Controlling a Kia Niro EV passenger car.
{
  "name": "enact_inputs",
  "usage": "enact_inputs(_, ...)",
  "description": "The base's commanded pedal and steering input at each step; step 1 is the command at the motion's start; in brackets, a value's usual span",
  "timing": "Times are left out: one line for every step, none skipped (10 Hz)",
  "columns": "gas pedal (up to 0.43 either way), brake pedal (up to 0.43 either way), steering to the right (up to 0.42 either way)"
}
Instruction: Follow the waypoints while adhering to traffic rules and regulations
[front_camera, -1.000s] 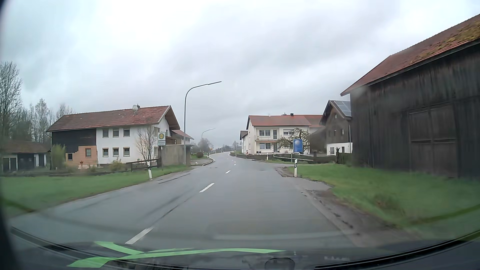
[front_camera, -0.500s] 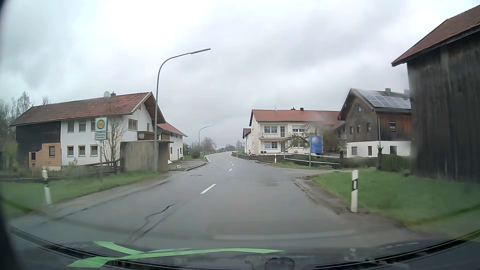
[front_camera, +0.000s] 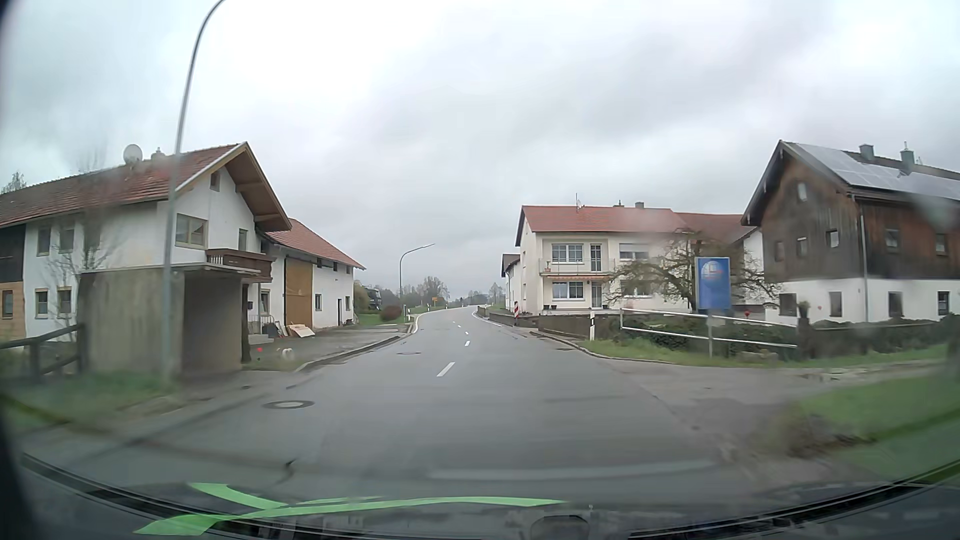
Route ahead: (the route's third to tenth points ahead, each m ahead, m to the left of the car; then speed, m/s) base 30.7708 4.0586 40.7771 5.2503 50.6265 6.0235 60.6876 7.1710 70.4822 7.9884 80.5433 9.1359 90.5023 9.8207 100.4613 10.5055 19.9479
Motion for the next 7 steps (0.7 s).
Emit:
enact_inputs(0.150, 0.000, -0.022)
enact_inputs(0.150, 0.000, -0.022)
enact_inputs(0.150, 0.000, -0.023)
enact_inputs(0.138, 0.000, -0.023)
enact_inputs(0.087, 0.000, -0.023)
enact_inputs(0.079, 0.000, -0.022)
enact_inputs(0.079, 0.000, -0.022)
